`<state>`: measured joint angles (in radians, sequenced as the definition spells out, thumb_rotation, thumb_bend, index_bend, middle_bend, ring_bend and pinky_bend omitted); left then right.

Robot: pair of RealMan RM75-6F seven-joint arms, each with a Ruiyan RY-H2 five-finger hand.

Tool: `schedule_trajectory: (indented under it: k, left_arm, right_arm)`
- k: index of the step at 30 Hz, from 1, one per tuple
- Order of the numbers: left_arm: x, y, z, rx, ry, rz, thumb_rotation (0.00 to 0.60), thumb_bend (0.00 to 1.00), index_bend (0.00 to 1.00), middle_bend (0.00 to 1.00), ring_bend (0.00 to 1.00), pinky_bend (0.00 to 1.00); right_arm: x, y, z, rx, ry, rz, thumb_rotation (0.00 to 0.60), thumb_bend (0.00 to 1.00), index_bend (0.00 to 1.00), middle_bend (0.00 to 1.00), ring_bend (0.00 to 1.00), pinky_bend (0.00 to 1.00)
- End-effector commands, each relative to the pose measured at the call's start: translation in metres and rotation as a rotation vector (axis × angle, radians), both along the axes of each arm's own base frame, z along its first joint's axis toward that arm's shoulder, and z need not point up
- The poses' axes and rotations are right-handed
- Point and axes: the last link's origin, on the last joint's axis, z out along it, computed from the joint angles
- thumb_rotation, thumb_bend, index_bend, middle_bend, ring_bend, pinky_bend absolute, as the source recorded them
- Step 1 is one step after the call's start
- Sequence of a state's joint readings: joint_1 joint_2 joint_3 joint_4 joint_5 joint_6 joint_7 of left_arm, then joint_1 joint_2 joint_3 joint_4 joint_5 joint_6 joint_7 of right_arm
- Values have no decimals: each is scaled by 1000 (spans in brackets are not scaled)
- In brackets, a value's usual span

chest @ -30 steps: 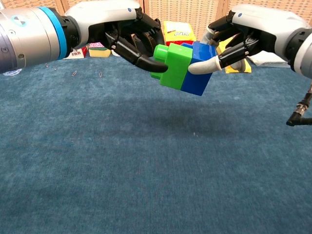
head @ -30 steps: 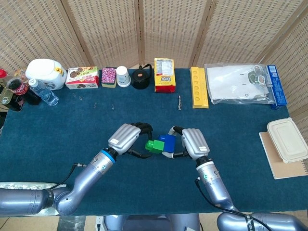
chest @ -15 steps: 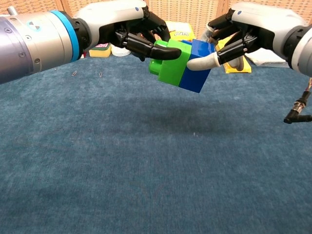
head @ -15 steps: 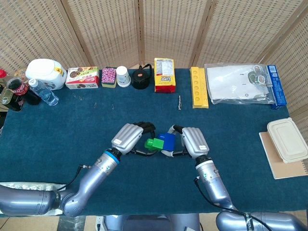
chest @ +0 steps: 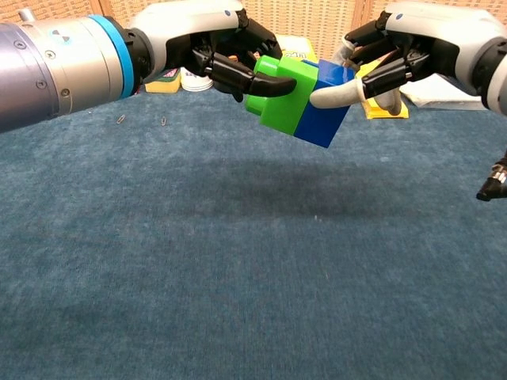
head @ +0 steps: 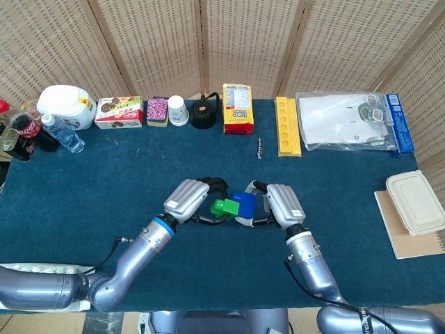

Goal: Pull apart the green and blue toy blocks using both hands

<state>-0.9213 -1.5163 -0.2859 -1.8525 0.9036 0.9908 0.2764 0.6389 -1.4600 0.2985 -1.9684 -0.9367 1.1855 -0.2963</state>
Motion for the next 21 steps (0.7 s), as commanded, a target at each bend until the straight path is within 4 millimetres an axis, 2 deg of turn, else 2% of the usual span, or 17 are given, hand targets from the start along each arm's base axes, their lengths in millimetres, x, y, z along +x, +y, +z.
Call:
schedule_trajectory:
  k: [1,5,11,21]
  left_arm:
    - [1,1,1,-7,-6,0,372,327,452,320,298,401]
    - [3,1,2,-15,-17,2,381,336,453,320,298,401]
    - [4,3,3,-11,-24,0,429,442,526,320,298,402]
    - [3,4,5,-38,-24,13,403,522,601,320,298,402]
  right_arm:
    - [1,1,0,13,-16,1,529,161,611,654,755,677]
    - [1,1,-1,24,-31,2,529,164,616,658,756,679]
    - [1,1,1,45,-69,-2,527,165,619,661,756,679]
    - [-2,2,3,41,-78,-4,530,165,623,664,756,680]
